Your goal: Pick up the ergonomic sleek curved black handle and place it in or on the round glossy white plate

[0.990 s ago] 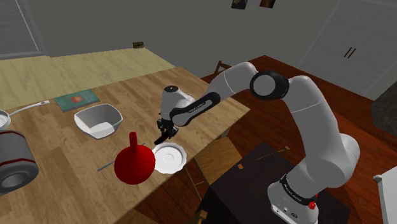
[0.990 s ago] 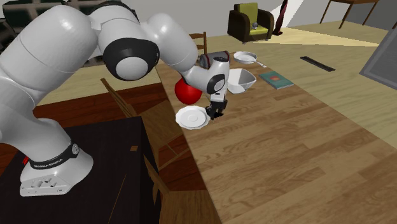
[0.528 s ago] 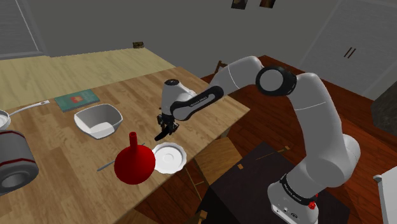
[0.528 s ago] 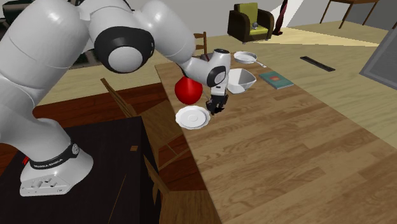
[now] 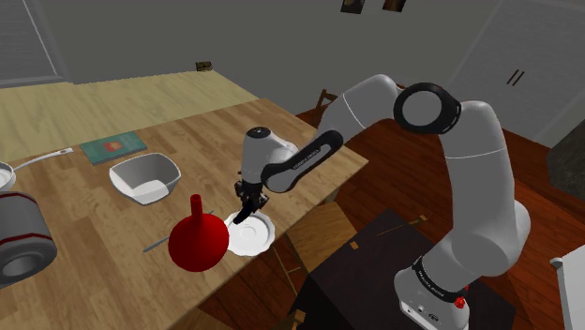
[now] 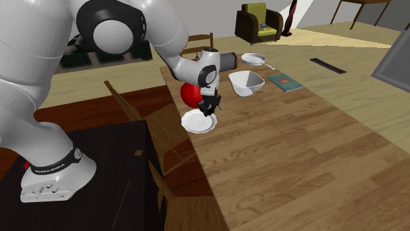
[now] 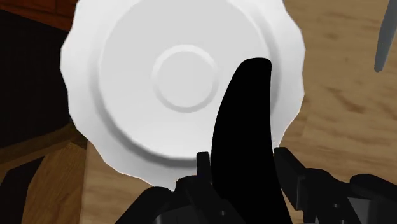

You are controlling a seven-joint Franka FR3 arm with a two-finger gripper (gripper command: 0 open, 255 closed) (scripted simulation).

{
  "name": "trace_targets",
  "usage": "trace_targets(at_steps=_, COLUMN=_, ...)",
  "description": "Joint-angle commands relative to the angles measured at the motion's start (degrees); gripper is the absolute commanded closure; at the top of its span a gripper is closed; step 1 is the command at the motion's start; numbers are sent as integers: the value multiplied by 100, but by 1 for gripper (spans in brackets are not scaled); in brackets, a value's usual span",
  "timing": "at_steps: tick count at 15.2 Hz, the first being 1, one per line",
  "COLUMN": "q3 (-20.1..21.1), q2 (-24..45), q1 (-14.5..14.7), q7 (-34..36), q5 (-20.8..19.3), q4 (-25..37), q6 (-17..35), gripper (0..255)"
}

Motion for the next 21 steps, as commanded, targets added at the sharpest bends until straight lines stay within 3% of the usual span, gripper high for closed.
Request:
trace_targets(at_steps=1, q3=15, q2=-235, q1=75, q7=282, q5=-61, q4=-474, q6=238, gripper=255)
trace_targets(at_steps=3, q3=22, q2=-377, q1=140, q7=471, q5=-102, q4=-760, q6=383, gripper=255)
trace_targets(at_steps=15, q3=-467, q2=475, q1=521, q7=730, q5=-502, q4=-355, q6=874, gripper=255)
trace_targets(at_steps=21, q3=-467, q2=475, q1=522, q7=730, q5=-501, q4=-355, q6=874, gripper=255)
